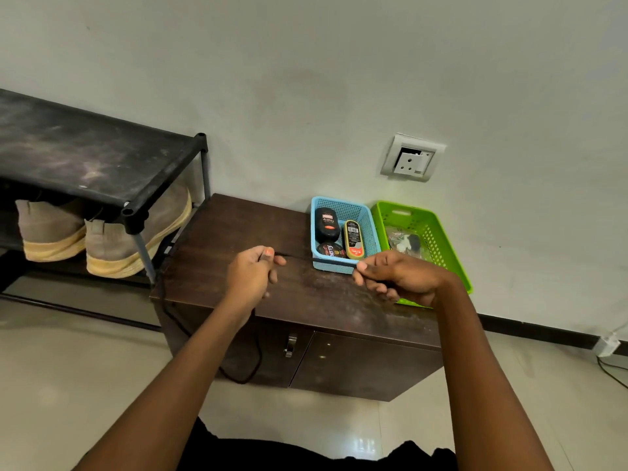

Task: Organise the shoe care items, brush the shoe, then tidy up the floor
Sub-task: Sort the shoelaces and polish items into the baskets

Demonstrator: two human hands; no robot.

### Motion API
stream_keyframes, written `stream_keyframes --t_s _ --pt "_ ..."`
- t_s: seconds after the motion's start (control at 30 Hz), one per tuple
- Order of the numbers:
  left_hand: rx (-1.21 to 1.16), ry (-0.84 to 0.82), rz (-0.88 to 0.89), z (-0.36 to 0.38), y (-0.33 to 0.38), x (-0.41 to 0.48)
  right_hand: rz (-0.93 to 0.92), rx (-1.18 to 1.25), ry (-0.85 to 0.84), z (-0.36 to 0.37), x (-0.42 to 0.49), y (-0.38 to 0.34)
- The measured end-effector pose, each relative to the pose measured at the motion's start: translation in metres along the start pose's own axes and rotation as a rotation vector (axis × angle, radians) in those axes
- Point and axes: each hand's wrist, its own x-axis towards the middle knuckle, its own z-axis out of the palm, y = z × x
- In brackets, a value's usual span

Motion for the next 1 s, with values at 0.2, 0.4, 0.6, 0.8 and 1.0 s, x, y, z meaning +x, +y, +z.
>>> stream_keyframes --t_s 0.2,0.4,0.6,0.8,1.0 --pt "0.328 -0.244 0.165 0.0 -0.003 -0.005 -0.312 0.553 0.018 0.003 0.006 -0.006" --pt "0.199 -0.572 0.228 0.01 0.003 -0.012 -0.549 0.856 0.281 0.031 0.035 -0.017" --pt "0.181 -0.644 0.246 0.01 0.001 -0.011 -0.681 0.293 0.796 0.042 0.054 -0.01" --pt "-0.185 -0.432 -0.002 0.0 0.01 -0.008 -0.416 -0.759 0.537 0.04 0.056 0.01" --pt "-0.373 -0.12 -0.217 -0.011 0.004 0.002 -0.203 -0.529 0.258 0.052 0.044 0.003"
